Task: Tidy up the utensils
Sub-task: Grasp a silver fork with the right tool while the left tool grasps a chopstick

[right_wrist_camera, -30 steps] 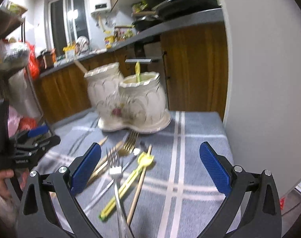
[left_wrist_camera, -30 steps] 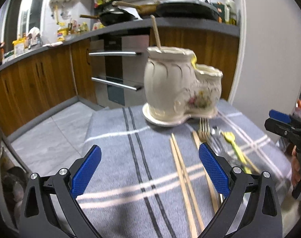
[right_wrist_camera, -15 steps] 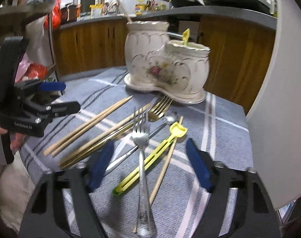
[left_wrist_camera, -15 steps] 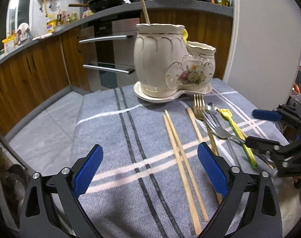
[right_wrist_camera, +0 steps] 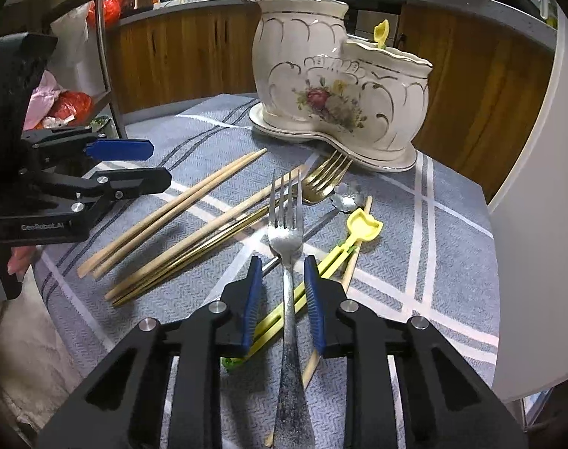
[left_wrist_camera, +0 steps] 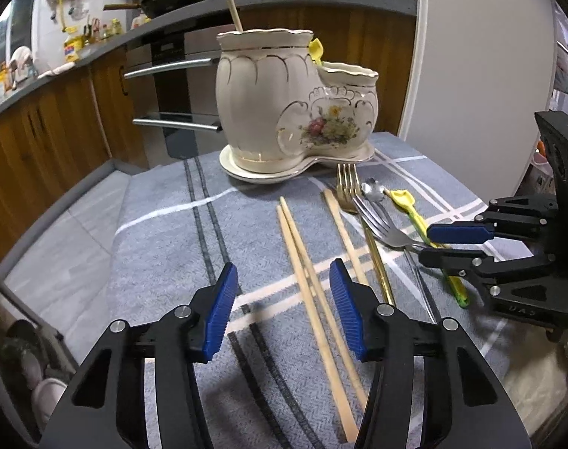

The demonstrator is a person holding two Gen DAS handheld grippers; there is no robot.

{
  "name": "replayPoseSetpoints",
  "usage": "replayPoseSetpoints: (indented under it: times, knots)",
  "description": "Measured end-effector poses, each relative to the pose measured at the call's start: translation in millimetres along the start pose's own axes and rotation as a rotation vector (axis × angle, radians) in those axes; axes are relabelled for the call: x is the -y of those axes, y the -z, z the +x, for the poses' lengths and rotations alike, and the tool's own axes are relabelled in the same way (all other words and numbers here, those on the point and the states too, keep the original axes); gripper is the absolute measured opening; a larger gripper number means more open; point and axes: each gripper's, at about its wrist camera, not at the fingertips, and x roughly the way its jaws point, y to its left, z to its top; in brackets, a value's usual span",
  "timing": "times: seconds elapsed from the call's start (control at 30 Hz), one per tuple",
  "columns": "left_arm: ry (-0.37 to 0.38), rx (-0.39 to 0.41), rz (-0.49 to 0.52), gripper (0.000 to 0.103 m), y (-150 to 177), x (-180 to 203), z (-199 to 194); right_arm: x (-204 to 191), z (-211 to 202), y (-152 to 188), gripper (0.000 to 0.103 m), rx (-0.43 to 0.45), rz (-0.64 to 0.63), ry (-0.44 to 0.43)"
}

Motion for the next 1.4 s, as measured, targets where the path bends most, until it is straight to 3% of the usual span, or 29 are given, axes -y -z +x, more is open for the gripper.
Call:
replayPoseSetpoints:
  times: [0.13, 0.3, 0.33, 0.37, 0.63, 0.73, 1.03, 1.2, 1.4]
  knots:
    - [0.002, -0.011, 0.002, 0.044, 0, 0, 2, -4, 4, -4, 0.02, -0.027, -0.034, 0.016]
    - [0.005, -0.027, 0.003, 0.041, 1, -1, 4, -1, 11, -8, 0.019, -0.051, -0.016, -0.007]
    - [0.005, -0.028, 0.004, 0.041, 1, -1, 4, 1, 12, -8, 0.015, -0.05, -0.006, -0.008]
    - [0.006, -0.03, 0.004, 0.041, 1, -1, 4, 3, 12, -8, 0.006, -0.051, 0.002, 0.006]
    - [0.009, -0.055, 0.015, 0.04, 2, 3, 8, 13, -3, -4, 0.006, 0.066, 0.061, -0.036]
    - [0.004, -0.076, 0.02, 0.032, 3, 4, 10, 20, -11, -5, 0.006, 0.118, 0.09, -0.067]
    - [-0.01, -0.117, 0.02, 0.03, 2, 7, 22, 21, -14, -5, 0.006, 0.159, 0.095, -0.064]
    - [-0.06, -0.143, 0.045, 0.03, -4, 13, 31, 22, -17, -6, 0.006, 0.187, 0.104, -0.07]
    - [-0.05, -0.213, 0.015, 0.029, -10, 14, 34, 22, -24, -5, 0.006, 0.233, 0.101, -0.095]
